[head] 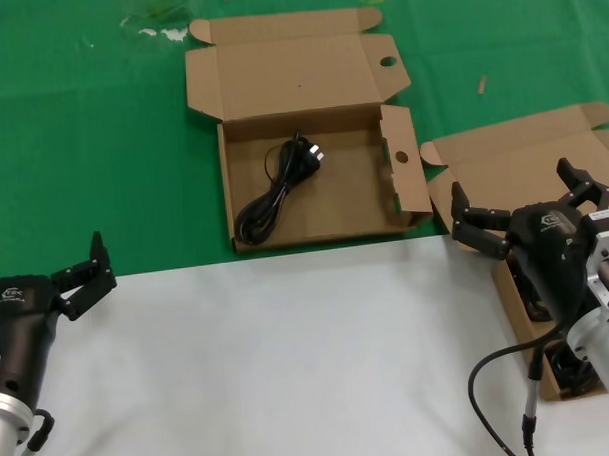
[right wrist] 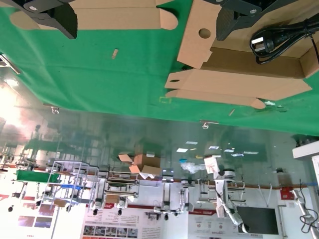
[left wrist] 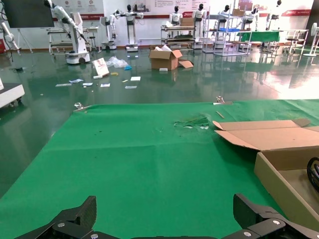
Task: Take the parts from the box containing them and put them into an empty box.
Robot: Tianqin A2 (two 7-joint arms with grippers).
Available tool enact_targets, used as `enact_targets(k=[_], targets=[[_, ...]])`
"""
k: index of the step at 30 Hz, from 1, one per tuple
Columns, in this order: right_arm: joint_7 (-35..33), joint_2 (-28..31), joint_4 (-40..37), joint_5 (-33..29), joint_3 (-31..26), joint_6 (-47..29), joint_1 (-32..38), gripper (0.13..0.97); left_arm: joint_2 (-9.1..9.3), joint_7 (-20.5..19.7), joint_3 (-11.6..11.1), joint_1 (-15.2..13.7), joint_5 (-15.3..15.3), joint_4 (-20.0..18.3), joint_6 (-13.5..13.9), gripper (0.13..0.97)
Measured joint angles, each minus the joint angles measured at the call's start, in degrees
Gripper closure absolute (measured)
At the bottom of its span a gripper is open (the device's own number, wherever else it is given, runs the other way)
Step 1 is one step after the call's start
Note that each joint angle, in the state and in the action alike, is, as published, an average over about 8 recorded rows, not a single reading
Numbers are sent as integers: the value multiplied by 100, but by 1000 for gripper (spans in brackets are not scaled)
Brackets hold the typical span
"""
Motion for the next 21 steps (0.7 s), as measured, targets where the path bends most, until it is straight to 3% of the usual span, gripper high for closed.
enact_targets(k=[21], targets=[[0, 0, 0, 0, 0, 0, 0, 129, 0, 0, 0, 0, 0, 0, 0, 132]])
